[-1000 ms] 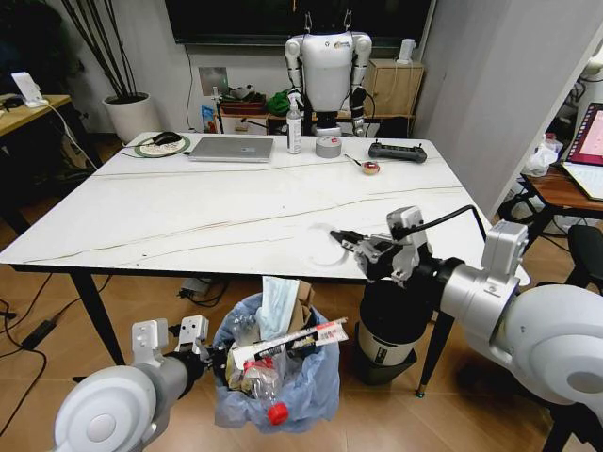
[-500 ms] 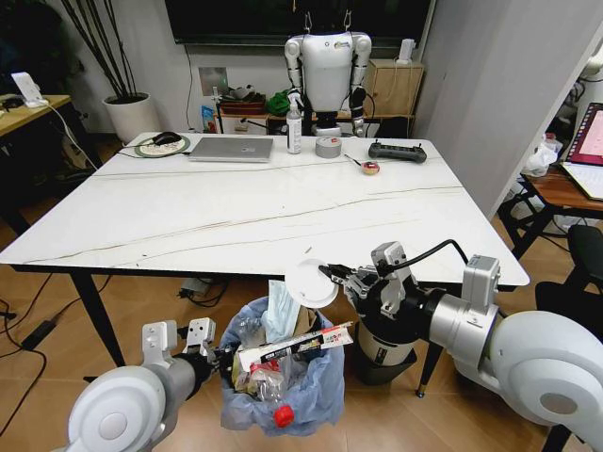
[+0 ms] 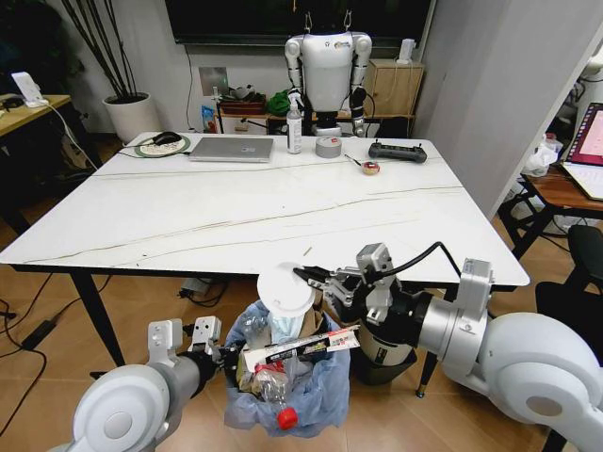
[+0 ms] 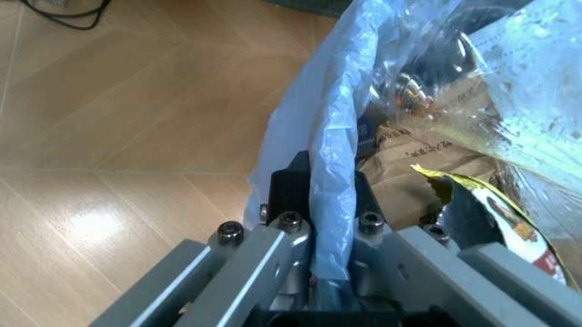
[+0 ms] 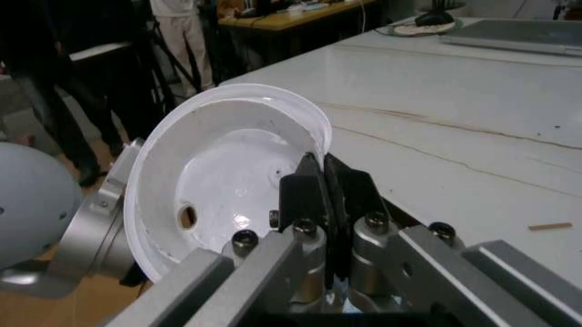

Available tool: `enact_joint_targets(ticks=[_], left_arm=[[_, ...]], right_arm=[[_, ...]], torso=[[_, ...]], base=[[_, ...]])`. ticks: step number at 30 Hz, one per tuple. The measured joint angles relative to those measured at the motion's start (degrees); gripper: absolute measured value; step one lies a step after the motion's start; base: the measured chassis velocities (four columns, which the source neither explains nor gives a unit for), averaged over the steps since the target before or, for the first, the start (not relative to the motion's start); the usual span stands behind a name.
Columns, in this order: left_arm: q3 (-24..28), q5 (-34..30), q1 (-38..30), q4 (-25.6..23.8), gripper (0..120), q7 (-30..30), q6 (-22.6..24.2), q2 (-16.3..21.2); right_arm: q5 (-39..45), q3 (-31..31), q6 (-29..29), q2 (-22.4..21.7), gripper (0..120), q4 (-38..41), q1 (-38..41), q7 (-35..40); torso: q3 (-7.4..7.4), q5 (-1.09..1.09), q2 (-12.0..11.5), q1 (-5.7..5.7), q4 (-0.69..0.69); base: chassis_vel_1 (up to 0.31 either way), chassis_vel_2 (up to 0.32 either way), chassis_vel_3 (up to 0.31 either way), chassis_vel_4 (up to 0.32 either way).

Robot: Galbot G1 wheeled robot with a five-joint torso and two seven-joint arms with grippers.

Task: Pick up the trash bin and place the trash from the table into it.

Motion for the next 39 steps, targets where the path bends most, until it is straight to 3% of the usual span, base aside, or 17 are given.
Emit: enact_joint_targets(ticks=[8,11,15,33,39], left_arm=[[1.68,0.47,-0.97,0.32,0,0.01,0.0,-0.73],[1.88,0.53,-1.17,0.37,0,0.04,0.0,-0.81],[2.05,0.54,-1.36,0.42,0,0.06,0.0,-0.86],[2.05,0.44,-1.37,0.11,0,0.21,0.0,-0.36],[1.73,0.47,-0.3,-0.58,0,0.22,0.0,-0.31]], right_arm=[[-1.79,-2.33,-0.25,-1.45,2,-0.04,0.76,2.17],[-1.73,-2.38,-0.48,-2.46,17,-0.04,0.67,3.41],[-1.65,-2.38,-0.58,-2.64,25,-0.04,0.72,3.7],[-1.83,0.94,-0.97,-3.66,95,-0.04,-1.06,3.79],[-1.76,1.45,-0.84,-3.51,100,-0.04,-1.1,4.1]], torso=[[0.0,0.0,0.0,0.0,0.0],[0.0,0.0,0.0,0.0,0.0],[0.0,0.0,0.0,0.0,0.0],[0.0,0.0,0.0,0.0,0.0],[0.0,0.0,0.0,0.0,0.0]], base=[[0.0,0.0,0.0,0.0],[0.0,0.0,0.0,0.0],[0.0,0.0,0.0,0.0],[0.0,0.0,0.0,0.0],[0.0,0.0,0.0,0.0]])
